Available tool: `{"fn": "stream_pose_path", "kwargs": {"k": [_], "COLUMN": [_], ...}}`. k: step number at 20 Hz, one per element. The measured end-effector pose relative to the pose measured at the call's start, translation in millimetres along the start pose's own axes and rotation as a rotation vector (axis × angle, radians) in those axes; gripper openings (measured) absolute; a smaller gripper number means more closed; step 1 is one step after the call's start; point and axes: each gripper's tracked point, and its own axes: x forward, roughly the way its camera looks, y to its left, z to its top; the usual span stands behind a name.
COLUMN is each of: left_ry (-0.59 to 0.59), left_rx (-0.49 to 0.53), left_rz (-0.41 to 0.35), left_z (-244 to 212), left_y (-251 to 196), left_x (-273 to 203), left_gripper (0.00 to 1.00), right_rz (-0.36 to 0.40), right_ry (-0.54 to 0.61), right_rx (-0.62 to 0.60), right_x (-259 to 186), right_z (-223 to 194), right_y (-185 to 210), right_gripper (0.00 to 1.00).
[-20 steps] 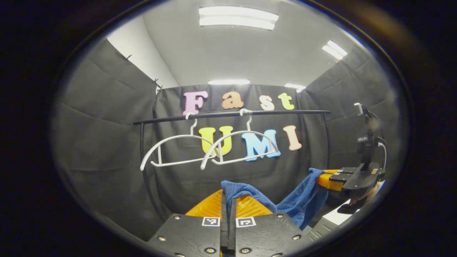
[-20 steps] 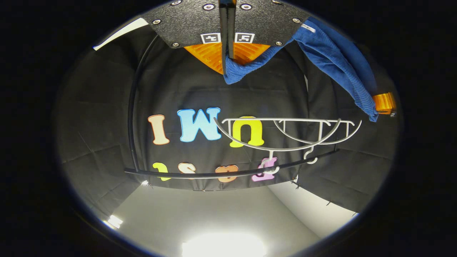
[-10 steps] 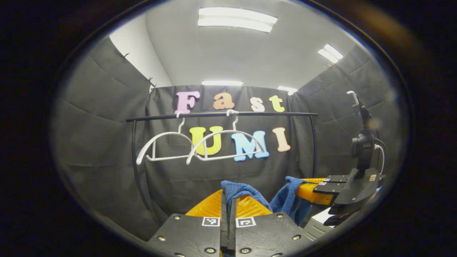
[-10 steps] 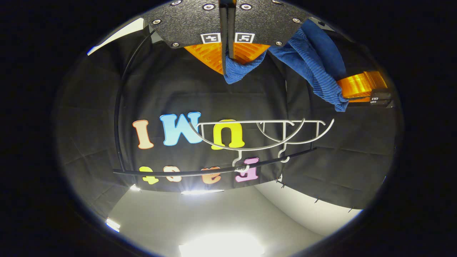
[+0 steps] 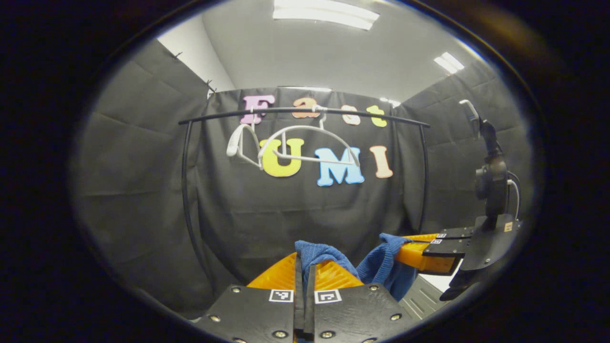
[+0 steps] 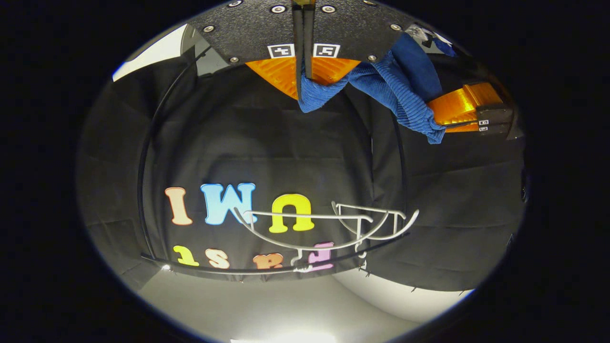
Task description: Grasp the clothes on the hanger with both hands and then place them into the laundry hamper below.
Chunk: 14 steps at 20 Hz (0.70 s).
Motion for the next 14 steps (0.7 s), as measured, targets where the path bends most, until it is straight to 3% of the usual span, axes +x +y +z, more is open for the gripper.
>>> {"fn": "stream_pose_path", "kwargs": {"k": [14], "left_ry": [0.278], "left_rx": [-0.005], "left_rz": [0.045], "left_z": [-130], "left_y": [27], "left_x": [-3], "left_gripper": [0.02], "right_rz": [-0.014], "right_ry": [0.278], "right_rx": [-0.122], "right_x": [4], "right_z": [-128], "right_y": [-11], "right_gripper": [0.00]}}
